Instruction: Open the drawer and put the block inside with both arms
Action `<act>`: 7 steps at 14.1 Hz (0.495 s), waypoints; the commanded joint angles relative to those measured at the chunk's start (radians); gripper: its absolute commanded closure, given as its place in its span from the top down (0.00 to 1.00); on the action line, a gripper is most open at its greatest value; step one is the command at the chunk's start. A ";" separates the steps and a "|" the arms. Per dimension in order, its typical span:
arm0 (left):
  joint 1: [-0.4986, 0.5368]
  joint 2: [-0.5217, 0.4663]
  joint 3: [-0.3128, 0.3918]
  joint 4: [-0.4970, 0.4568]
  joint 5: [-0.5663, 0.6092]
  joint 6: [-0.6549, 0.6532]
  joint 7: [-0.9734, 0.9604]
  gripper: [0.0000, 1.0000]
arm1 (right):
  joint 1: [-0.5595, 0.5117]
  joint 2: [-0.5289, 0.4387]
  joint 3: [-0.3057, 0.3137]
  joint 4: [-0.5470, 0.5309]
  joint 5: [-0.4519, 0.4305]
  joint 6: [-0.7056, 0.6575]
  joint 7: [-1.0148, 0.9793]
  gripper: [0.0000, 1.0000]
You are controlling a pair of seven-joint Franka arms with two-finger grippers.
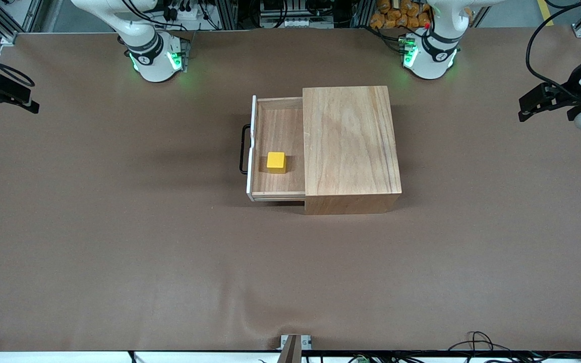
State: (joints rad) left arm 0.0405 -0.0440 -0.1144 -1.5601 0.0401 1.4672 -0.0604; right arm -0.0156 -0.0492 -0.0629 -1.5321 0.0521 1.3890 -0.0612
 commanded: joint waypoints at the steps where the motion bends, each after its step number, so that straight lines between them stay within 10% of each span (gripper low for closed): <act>1: 0.016 -0.030 -0.010 -0.018 -0.020 -0.004 -0.013 1.00 | -0.018 -0.029 0.034 -0.029 -0.040 0.019 0.029 1.00; 7: 0.013 -0.013 -0.010 0.012 -0.019 -0.001 -0.007 1.00 | -0.018 -0.029 0.046 -0.034 -0.044 0.042 0.067 1.00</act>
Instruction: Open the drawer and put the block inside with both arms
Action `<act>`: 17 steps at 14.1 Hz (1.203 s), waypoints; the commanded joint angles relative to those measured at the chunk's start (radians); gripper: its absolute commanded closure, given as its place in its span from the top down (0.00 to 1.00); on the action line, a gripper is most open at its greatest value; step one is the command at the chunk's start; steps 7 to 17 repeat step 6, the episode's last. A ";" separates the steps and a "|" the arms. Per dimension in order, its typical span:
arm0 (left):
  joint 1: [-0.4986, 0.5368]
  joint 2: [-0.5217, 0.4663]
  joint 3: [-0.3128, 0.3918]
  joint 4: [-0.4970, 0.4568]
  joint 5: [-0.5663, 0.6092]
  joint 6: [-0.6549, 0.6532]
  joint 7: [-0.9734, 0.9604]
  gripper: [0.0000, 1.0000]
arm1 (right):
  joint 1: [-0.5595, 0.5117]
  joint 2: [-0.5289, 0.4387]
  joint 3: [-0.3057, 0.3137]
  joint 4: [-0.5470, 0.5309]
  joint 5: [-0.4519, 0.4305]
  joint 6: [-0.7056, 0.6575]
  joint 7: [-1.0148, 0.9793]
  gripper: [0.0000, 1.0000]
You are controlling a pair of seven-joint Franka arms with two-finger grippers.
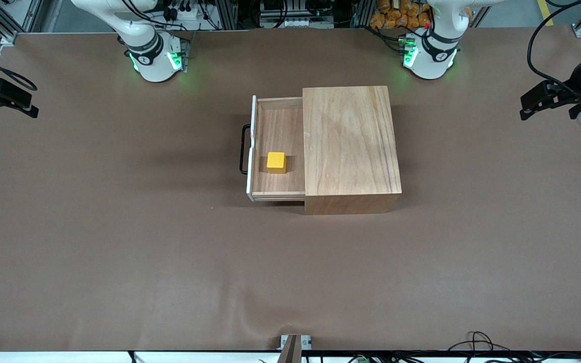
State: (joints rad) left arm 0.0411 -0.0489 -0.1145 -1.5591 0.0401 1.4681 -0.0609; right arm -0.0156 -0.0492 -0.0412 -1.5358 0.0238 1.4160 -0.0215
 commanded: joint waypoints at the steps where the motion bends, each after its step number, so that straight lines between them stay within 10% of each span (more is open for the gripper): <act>1: 0.011 -0.006 -0.010 0.013 -0.019 -0.002 -0.005 1.00 | -0.018 -0.029 0.024 -0.030 -0.016 0.017 0.032 1.00; 17: 0.006 0.006 -0.010 0.042 -0.017 -0.005 -0.008 1.00 | -0.015 -0.031 0.026 -0.030 -0.015 0.017 0.032 1.00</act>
